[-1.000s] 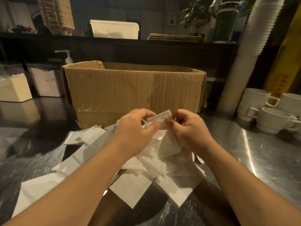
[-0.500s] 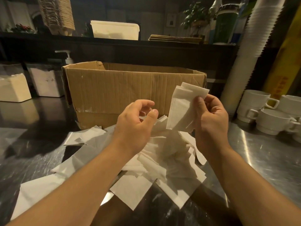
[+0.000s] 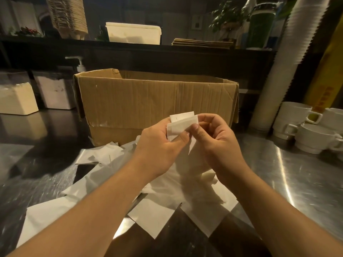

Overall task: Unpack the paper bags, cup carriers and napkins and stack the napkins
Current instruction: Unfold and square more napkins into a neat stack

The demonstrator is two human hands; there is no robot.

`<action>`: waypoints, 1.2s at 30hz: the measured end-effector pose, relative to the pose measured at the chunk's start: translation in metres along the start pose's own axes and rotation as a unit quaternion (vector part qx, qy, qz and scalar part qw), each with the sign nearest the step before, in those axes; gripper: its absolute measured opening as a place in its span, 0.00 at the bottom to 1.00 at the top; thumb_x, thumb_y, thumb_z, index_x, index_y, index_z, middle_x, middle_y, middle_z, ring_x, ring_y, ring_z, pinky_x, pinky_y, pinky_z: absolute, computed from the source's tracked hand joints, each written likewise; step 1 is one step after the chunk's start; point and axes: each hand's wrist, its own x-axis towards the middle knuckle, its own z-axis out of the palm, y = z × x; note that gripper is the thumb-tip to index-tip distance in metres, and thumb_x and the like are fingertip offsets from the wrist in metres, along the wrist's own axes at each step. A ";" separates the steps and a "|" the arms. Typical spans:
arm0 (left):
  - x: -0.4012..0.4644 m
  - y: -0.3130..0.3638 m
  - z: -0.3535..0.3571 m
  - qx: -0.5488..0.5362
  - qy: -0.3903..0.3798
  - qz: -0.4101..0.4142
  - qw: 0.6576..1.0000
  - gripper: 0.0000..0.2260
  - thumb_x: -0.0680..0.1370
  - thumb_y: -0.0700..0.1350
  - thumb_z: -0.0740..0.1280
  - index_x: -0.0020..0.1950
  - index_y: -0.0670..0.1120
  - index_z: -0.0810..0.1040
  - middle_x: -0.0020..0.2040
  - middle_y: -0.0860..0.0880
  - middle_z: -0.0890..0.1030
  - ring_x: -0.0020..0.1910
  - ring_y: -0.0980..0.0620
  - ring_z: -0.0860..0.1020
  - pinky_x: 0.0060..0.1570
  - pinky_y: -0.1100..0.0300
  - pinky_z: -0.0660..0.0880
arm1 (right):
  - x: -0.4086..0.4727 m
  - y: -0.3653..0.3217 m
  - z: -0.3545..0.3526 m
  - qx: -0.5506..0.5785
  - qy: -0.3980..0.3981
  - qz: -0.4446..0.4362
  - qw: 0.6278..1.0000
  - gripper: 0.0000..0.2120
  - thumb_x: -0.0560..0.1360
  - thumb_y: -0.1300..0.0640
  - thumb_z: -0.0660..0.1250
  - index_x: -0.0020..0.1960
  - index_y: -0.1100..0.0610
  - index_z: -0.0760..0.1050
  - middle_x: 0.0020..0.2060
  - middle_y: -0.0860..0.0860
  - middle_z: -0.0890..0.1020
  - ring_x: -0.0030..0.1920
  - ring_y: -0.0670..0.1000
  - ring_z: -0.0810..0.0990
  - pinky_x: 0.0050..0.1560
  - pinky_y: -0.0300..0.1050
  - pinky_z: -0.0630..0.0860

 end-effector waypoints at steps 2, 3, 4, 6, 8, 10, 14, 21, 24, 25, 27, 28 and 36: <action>-0.001 0.001 0.000 0.002 -0.001 0.007 1.000 0.12 0.79 0.52 0.72 0.62 0.59 0.80 0.52 0.61 0.84 0.54 0.59 0.82 0.48 0.68 0.79 | 0.000 -0.001 -0.001 0.002 -0.005 0.014 1.000 0.19 0.71 0.44 0.70 0.59 0.50 0.77 0.50 0.47 0.85 0.52 0.47 0.85 0.48 0.40 0.83; -0.001 0.001 0.000 0.001 0.003 0.009 1.000 0.11 0.79 0.52 0.73 0.61 0.60 0.80 0.50 0.62 0.84 0.52 0.61 0.83 0.46 0.69 0.79 | 0.000 -0.002 -0.001 0.009 -0.007 0.021 1.000 0.20 0.70 0.44 0.71 0.59 0.51 0.77 0.50 0.47 0.85 0.52 0.48 0.85 0.49 0.40 0.83; -0.001 0.001 0.000 0.005 0.009 0.010 1.000 0.10 0.79 0.51 0.73 0.60 0.61 0.81 0.49 0.62 0.85 0.50 0.63 0.83 0.44 0.70 0.77 | 0.000 -0.003 -0.002 0.018 -0.010 0.028 0.999 0.20 0.70 0.45 0.71 0.59 0.52 0.78 0.50 0.48 0.85 0.52 0.48 0.85 0.48 0.40 0.83; -0.001 0.001 0.001 0.017 0.015 0.013 1.000 0.10 0.79 0.51 0.73 0.61 0.58 0.82 0.47 0.62 0.85 0.48 0.64 0.82 0.43 0.71 0.76 | 0.000 -0.005 -0.002 0.030 -0.017 0.037 0.999 0.19 0.71 0.47 0.71 0.57 0.55 0.79 0.49 0.49 0.86 0.52 0.49 0.86 0.47 0.40 0.83; -0.002 0.002 0.001 0.020 0.012 0.016 1.000 0.11 0.79 0.53 0.73 0.62 0.57 0.83 0.47 0.60 0.85 0.48 0.63 0.82 0.43 0.70 0.77 | -0.001 -0.006 -0.002 0.032 -0.015 0.042 0.998 0.18 0.72 0.46 0.70 0.57 0.56 0.80 0.49 0.49 0.86 0.51 0.49 0.86 0.46 0.40 0.82; -0.003 0.003 0.001 0.018 0.002 0.015 1.000 0.11 0.79 0.54 0.72 0.61 0.57 0.81 0.48 0.60 0.85 0.48 0.62 0.82 0.42 0.70 0.77 | -0.001 -0.006 -0.002 0.029 -0.008 0.039 0.999 0.19 0.72 0.45 0.68 0.57 0.56 0.80 0.49 0.49 0.86 0.51 0.49 0.85 0.46 0.39 0.82; -0.003 0.003 0.001 0.015 0.006 0.015 1.000 0.10 0.79 0.54 0.71 0.60 0.58 0.81 0.47 0.59 0.85 0.47 0.60 0.83 0.41 0.68 0.78 | -0.001 -0.006 -0.002 0.025 0.005 0.038 0.999 0.14 0.77 0.48 0.67 0.57 0.56 0.79 0.48 0.49 0.85 0.49 0.46 0.85 0.45 0.38 0.81; -0.003 0.002 0.001 0.043 0.000 0.027 0.999 0.11 0.80 0.55 0.70 0.61 0.58 0.80 0.47 0.59 0.85 0.46 0.60 0.82 0.42 0.67 0.78 | -0.002 -0.005 0.000 0.033 0.019 0.041 0.998 0.11 0.78 0.51 0.69 0.57 0.54 0.79 0.48 0.47 0.85 0.49 0.45 0.84 0.44 0.36 0.81; -0.003 0.003 0.001 0.053 -0.004 0.034 0.998 0.05 0.80 0.56 0.70 0.55 0.63 0.78 0.47 0.55 0.85 0.45 0.54 0.82 0.43 0.58 0.81 | -0.001 -0.006 0.001 0.022 0.030 0.050 0.998 0.17 0.74 0.47 0.71 0.61 0.49 0.76 0.52 0.46 0.84 0.52 0.47 0.84 0.48 0.41 0.83; -0.003 0.003 0.001 0.054 -0.003 0.039 0.998 0.04 0.80 0.56 0.70 0.54 0.64 0.77 0.47 0.55 0.85 0.45 0.53 0.82 0.44 0.56 0.81 | -0.001 -0.006 0.001 0.017 0.028 0.061 0.998 0.21 0.72 0.45 0.70 0.63 0.48 0.75 0.54 0.46 0.83 0.53 0.47 0.83 0.50 0.43 0.84; -0.004 0.003 0.000 0.046 -0.008 0.045 0.998 0.05 0.80 0.55 0.70 0.53 0.65 0.76 0.47 0.57 0.85 0.46 0.55 0.82 0.45 0.58 0.81 | -0.001 -0.008 0.000 0.023 0.020 0.089 0.996 0.26 0.68 0.42 0.70 0.64 0.48 0.76 0.55 0.46 0.84 0.56 0.49 0.83 0.55 0.48 0.84; -0.004 0.004 0.000 0.040 -0.014 0.046 0.998 0.06 0.79 0.55 0.71 0.54 0.63 0.77 0.47 0.57 0.84 0.46 0.57 0.82 0.43 0.61 0.81 | -0.001 -0.009 0.000 0.038 0.014 0.099 0.994 0.25 0.67 0.42 0.70 0.62 0.50 0.78 0.54 0.48 0.85 0.55 0.51 0.84 0.56 0.52 0.84; -0.002 0.005 -0.003 -0.036 0.009 -0.019 0.999 0.10 0.78 0.51 0.74 0.58 0.53 0.83 0.48 0.55 0.85 0.48 0.57 0.84 0.40 0.67 0.78 | -0.002 -0.013 -0.002 0.083 0.005 0.099 0.992 0.14 0.75 0.45 0.69 0.56 0.51 0.82 0.49 0.49 0.85 0.54 0.53 0.83 0.55 0.49 0.81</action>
